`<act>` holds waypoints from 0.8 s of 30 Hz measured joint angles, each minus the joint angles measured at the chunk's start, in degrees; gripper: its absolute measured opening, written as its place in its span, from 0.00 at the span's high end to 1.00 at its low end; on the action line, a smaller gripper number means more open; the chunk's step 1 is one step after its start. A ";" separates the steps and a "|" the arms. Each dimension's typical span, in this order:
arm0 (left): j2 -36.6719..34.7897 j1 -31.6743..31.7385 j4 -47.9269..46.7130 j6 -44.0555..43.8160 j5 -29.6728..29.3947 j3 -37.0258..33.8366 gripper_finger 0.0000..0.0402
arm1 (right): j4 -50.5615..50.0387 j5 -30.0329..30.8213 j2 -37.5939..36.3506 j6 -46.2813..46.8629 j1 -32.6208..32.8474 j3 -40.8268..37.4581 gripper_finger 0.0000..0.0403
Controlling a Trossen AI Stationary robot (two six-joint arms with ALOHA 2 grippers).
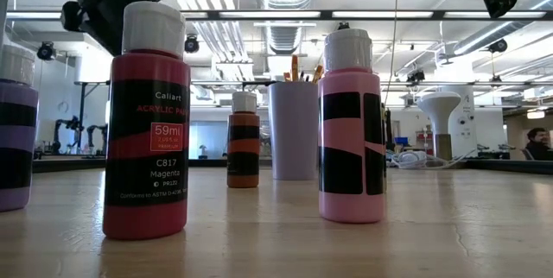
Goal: Pick & Place Paint Supplies
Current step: Put the white paint bottle into the transparent bin
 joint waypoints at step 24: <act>0.26 0.06 2.94 0.27 -0.20 -2.75 0.57 | 0.00 0.00 -0.01 -0.07 0.00 0.01 0.98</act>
